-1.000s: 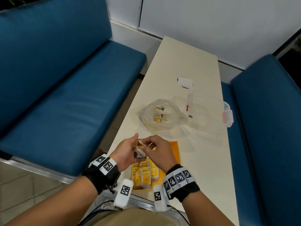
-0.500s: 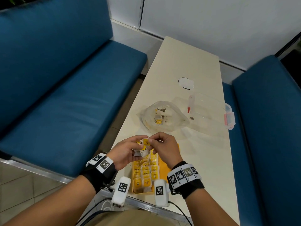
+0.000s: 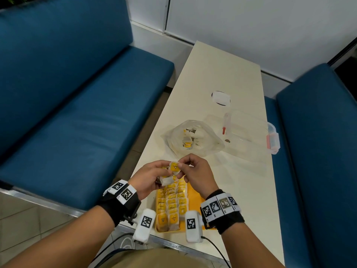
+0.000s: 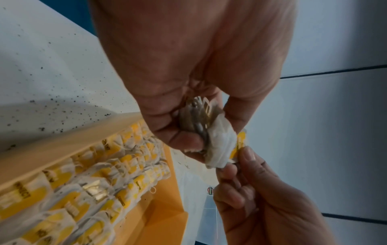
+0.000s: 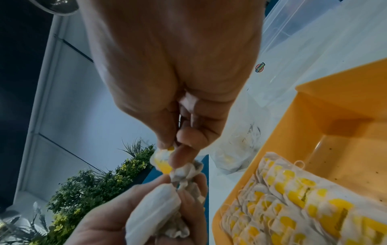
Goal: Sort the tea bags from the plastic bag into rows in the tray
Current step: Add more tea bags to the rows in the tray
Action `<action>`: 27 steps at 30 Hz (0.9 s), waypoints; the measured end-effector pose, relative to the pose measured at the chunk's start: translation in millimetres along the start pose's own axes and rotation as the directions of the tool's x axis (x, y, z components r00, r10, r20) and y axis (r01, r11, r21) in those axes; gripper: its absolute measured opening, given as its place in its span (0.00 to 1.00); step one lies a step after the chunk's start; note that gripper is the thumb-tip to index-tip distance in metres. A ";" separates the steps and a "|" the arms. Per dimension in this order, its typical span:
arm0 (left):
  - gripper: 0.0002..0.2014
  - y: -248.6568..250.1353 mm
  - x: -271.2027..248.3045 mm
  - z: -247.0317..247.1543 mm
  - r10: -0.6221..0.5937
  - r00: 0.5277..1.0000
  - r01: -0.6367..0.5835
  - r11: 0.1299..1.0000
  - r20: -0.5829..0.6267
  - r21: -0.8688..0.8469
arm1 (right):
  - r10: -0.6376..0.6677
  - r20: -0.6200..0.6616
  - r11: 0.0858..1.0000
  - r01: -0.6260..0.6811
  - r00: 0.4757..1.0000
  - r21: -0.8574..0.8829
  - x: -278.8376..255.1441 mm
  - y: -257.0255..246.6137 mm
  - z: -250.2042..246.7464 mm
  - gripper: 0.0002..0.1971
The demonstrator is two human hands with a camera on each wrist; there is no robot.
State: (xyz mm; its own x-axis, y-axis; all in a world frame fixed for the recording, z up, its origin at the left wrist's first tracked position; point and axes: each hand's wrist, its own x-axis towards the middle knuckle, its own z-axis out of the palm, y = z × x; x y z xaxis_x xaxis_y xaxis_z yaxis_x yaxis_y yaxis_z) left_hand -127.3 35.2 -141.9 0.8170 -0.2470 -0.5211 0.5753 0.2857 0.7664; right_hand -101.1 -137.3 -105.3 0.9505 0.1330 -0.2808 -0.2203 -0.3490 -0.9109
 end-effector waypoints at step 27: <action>0.13 -15.9 8.7 -8.1 -0.018 0.989 0.008 0.997 -0.148 -0.071 | 0.332 0.230 0.919 -0.258 0.915 -0.299 -31.9 78.4 -39.3 0.04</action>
State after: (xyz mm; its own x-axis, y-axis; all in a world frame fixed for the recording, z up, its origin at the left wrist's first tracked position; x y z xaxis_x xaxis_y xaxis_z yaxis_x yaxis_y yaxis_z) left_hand -129.0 36.1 -161.7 0.8034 -0.1128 -0.5847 0.5830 0.3486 0.7339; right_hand -140.0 -205.4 -155.9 0.7459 0.2191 -0.6290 -0.3822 -0.6327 -0.6736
